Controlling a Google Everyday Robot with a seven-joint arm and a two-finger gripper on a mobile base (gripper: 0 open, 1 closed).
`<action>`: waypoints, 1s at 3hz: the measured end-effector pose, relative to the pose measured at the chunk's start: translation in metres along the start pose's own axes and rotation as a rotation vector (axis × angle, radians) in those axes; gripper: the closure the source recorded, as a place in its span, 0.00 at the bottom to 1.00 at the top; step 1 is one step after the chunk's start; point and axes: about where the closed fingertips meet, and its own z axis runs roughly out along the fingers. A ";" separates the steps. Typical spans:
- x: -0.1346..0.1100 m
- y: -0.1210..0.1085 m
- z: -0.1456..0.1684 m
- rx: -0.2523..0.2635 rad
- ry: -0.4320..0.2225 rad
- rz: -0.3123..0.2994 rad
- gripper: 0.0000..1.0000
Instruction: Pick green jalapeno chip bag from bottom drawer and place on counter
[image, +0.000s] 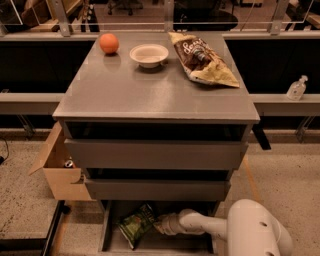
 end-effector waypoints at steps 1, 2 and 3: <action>0.000 0.000 0.000 0.000 0.000 0.000 1.00; -0.029 0.016 -0.055 0.005 -0.089 -0.103 1.00; -0.084 0.042 -0.141 0.033 -0.211 -0.285 1.00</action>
Offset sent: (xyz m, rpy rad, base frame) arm -0.0531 -0.0478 0.2419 0.1799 -0.4272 0.1976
